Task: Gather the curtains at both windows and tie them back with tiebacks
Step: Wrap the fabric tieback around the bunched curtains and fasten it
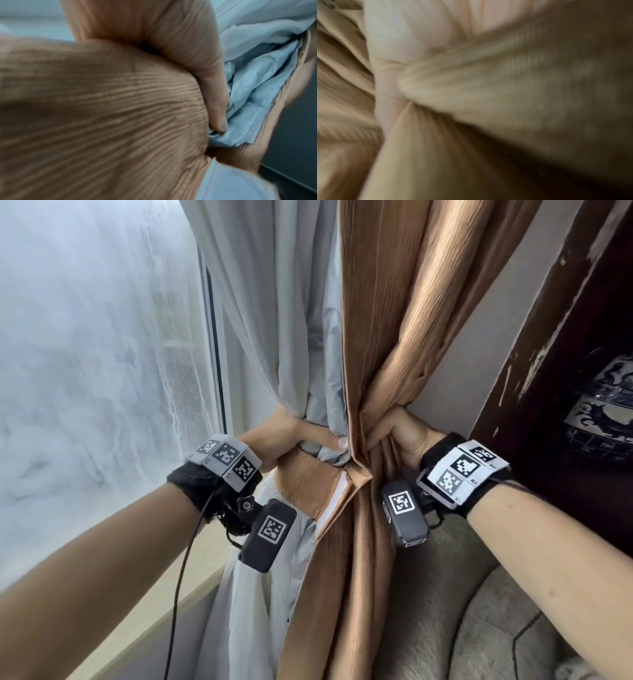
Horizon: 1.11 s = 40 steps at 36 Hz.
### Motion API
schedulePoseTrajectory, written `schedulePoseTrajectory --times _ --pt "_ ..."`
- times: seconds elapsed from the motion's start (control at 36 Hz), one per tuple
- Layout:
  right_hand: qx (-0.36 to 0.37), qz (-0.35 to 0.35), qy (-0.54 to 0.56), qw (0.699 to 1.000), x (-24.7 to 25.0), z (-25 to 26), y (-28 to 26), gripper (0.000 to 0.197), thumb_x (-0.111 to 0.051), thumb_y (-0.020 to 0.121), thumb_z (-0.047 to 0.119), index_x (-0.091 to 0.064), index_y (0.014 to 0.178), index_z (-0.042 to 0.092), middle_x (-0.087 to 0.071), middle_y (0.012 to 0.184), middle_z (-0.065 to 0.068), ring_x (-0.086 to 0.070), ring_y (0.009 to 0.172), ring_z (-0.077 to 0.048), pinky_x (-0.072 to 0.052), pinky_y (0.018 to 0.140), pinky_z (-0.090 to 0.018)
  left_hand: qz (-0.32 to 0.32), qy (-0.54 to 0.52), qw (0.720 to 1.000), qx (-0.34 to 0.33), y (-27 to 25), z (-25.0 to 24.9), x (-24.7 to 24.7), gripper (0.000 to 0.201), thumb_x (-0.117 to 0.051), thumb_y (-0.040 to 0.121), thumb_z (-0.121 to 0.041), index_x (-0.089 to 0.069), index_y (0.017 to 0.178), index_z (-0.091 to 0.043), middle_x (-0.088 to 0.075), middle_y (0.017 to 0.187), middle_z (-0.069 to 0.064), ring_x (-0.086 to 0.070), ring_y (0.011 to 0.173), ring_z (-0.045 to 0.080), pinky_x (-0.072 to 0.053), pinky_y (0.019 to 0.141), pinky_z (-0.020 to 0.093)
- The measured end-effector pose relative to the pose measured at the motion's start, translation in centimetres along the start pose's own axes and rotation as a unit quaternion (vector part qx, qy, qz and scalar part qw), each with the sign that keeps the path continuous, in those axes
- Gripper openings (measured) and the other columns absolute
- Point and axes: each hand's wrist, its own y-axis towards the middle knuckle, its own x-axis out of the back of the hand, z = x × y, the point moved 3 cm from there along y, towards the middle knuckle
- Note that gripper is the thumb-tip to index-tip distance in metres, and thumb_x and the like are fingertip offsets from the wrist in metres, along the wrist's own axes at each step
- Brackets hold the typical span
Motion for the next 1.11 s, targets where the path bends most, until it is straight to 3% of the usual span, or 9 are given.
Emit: schedulePoseTrajectory --times 0.08,0.14,0.28,0.42,0.61,0.75,0.92,1.03,1.11 --pt "-0.015 0.032 -0.017 0.999 0.4 -0.2 0.6 0.034 -0.05 0.065 -0.013 -0.077 0.067 0.007 -0.073 0.078 -0.013 -0.068 0.076 -0.028 -0.054 0.08 -0.036 -0.021 -0.024 0.999 0.015 0.3 0.3 0.2 0.061 -0.084 0.034 -0.022 -0.069 0.093 -0.014 -0.075 0.087 -0.004 -0.072 0.086 0.014 -0.055 0.077 0.028" --pt "-0.037 0.042 -0.031 0.998 0.4 -0.2 0.6 0.029 -0.054 0.058 -0.006 -0.077 0.068 0.007 -0.073 0.076 -0.012 -0.065 0.077 -0.03 -0.052 0.081 -0.036 -0.037 -0.028 0.999 0.025 0.4 0.5 0.4 0.062 -0.084 0.033 -0.024 -0.069 0.092 -0.013 -0.075 0.088 -0.002 -0.072 0.088 0.017 -0.053 0.082 0.034" --pt "-0.055 0.04 -0.093 0.993 0.2 0.3 0.6 0.071 -0.071 0.041 0.01 -0.062 0.106 -0.018 -0.059 0.116 -0.038 -0.054 0.1 -0.046 -0.038 0.104 -0.058 -0.039 -0.034 0.998 0.041 0.6 0.8 0.6 0.063 -0.082 0.032 -0.024 -0.069 0.093 -0.015 -0.076 0.087 -0.002 -0.072 0.086 0.016 -0.052 0.082 0.035" --pt "-0.039 0.038 -0.168 0.984 0.5 0.8 1.1 0.072 -0.076 0.046 0.019 -0.065 0.109 -0.014 -0.06 0.12 -0.036 -0.056 0.114 -0.053 -0.037 0.107 -0.061 -0.046 -0.037 0.997 0.049 0.9 0.9 1.0 0.067 -0.084 0.035 -0.022 -0.068 0.1 -0.012 -0.075 0.093 0.003 -0.071 0.092 0.023 -0.052 0.086 0.04" --pt "0.028 0.026 -0.214 0.976 0.3 1.0 1.2 0.058 -0.068 0.057 0.016 -0.069 0.11 -0.006 -0.07 0.11 -0.022 -0.067 0.097 -0.036 -0.056 0.072 -0.02 -0.026 -0.041 0.997 0.057 1.0 1.0 1.3 0.049 -0.081 0.039 -0.017 -0.07 0.087 -0.013 -0.076 0.083 0.001 -0.073 0.077 0.016 -0.055 0.072 0.03" --pt "-0.012 0.065 -0.208 0.976 0.2 0.6 0.9 0.07 -0.078 0.049 0.025 -0.068 0.111 -0.006 -0.065 0.117 -0.029 -0.06 0.112 -0.049 -0.047 0.102 -0.051 -0.028 -0.041 0.997 0.059 0.8 1.1 1.3 0.057 -0.08 0.038 -0.017 -0.069 0.093 -0.013 -0.076 0.085 0.001 -0.073 0.08 0.017 -0.057 0.066 0.026" --pt "-0.102 0.156 -0.176 0.967 1.2 0.5 0.1 0.013 -0.069 0.066 0.008 -0.08 0.073 0.012 -0.075 0.074 -0.01 -0.072 0.064 -0.021 -0.059 0.069 -0.03 -0.024 -0.043 0.997 0.067 0.5 1.0 1.1 0.052 -0.079 0.039 -0.012 -0.069 0.09 -0.01 -0.076 0.081 0.002 -0.073 0.077 0.018 -0.057 0.067 0.027" --pt "-0.104 0.173 -0.199 0.959 1.4 1.1 -0.4 0.013 -0.071 0.069 0.004 -0.079 0.077 0.01 -0.075 0.078 -0.012 -0.072 0.067 -0.024 -0.058 0.079 -0.038 -0.023 -0.047 0.996 0.07 0.4 1.1 1.0 0.054 -0.078 0.036 -0.014 -0.07 0.089 -0.009 -0.076 0.083 0.005 -0.072 0.079 0.021 -0.056 0.077 0.034" --pt "-0.084 0.166 -0.213 0.959 1.2 1.6 -0.6 0.018 -0.069 0.076 0.001 -0.08 0.08 0.014 -0.076 0.085 -0.009 -0.073 0.073 -0.022 -0.059 0.072 -0.031 -0.023 -0.043 0.997 0.067 0.3 1.0 0.9 0.055 -0.077 0.035 -0.015 -0.069 0.089 -0.009 -0.076 0.081 0.004 -0.071 0.08 0.023 -0.056 0.076 0.033"
